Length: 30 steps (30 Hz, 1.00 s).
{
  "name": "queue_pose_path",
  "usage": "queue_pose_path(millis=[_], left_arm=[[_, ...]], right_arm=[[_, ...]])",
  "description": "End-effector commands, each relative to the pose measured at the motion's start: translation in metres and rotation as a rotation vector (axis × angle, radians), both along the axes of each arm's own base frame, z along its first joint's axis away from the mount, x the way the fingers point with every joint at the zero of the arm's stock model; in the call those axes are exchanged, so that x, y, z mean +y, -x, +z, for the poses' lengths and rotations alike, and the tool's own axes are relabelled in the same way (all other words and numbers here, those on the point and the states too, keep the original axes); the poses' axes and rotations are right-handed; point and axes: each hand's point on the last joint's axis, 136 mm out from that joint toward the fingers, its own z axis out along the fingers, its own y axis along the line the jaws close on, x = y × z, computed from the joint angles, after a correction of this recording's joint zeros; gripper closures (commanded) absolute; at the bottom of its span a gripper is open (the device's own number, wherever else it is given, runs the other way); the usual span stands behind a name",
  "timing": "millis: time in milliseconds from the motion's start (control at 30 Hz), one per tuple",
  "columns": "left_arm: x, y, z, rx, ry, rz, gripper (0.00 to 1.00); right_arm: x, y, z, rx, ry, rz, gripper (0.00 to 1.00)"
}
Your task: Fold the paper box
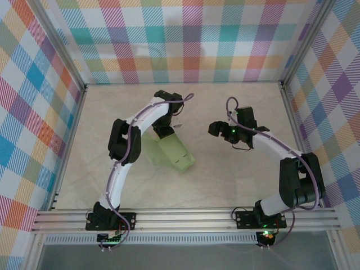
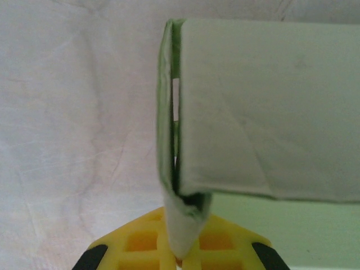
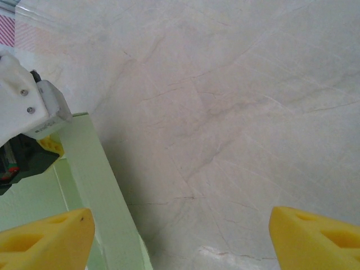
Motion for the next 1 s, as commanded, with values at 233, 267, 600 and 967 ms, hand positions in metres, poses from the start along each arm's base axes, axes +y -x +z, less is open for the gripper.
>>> queue_pose_path(millis=[233, 267, 600, 967], left_arm=[[0.023, -0.014, -0.012, 0.010, -0.165, -0.015, 1.00], [0.024, -0.015, -0.015, 0.004, -0.184, -0.009, 1.00], [0.012, -0.026, -0.035, -0.067, -0.250, -0.027, 1.00], [0.002, -0.023, -0.064, -0.048, -0.258, -0.025, 0.99]], right_arm=[[0.010, -0.007, -0.020, 0.038, -0.058, 0.019, 0.19], [0.010, -0.007, -0.020, 0.038, -0.059, 0.018, 0.19], [0.006, -0.007, -0.024, 0.046, -0.060, 0.016, 0.19], [-0.001, -0.004, -0.028, 0.055, -0.068, -0.002, 0.19]])
